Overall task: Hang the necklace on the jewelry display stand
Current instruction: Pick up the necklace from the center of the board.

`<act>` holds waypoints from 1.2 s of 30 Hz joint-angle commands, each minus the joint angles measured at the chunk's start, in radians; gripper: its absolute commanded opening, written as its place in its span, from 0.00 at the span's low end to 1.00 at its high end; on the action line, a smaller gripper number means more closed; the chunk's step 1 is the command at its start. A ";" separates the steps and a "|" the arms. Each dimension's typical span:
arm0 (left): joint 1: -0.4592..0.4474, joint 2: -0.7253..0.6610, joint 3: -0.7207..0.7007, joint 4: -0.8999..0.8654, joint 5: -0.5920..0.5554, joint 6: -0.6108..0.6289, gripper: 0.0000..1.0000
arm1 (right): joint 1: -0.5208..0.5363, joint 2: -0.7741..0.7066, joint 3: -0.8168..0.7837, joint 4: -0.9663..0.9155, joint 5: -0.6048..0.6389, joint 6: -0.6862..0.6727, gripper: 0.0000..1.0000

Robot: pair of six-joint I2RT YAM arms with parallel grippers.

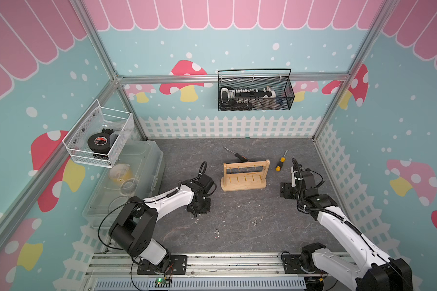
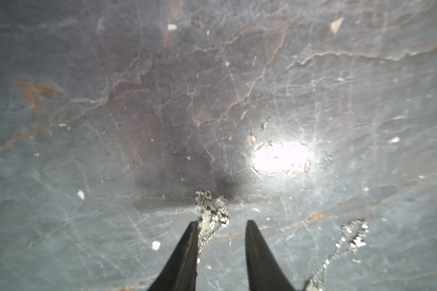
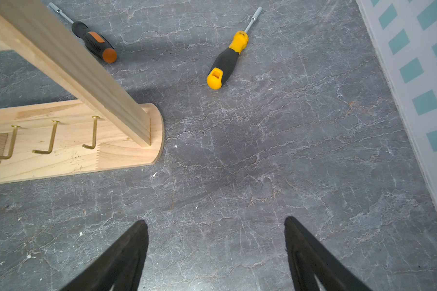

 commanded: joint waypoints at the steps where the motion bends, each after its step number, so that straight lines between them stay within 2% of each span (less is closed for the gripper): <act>1: 0.003 0.040 0.035 0.022 -0.024 0.012 0.34 | 0.007 -0.012 -0.001 -0.009 -0.006 0.008 0.85; 7: 0.004 0.068 0.039 0.039 -0.032 0.023 0.27 | 0.007 -0.012 -0.003 -0.013 -0.001 0.004 0.85; 15: 0.000 0.045 -0.016 0.045 0.003 0.015 0.12 | 0.007 -0.012 -0.002 -0.012 -0.001 0.003 0.85; 21: 0.001 -0.007 -0.019 0.032 -0.001 0.005 0.07 | 0.007 -0.010 0.002 -0.014 -0.004 0.006 0.85; 36: 0.001 -0.065 0.021 -0.009 0.002 -0.003 0.04 | 0.007 -0.029 0.005 -0.028 -0.015 0.007 0.85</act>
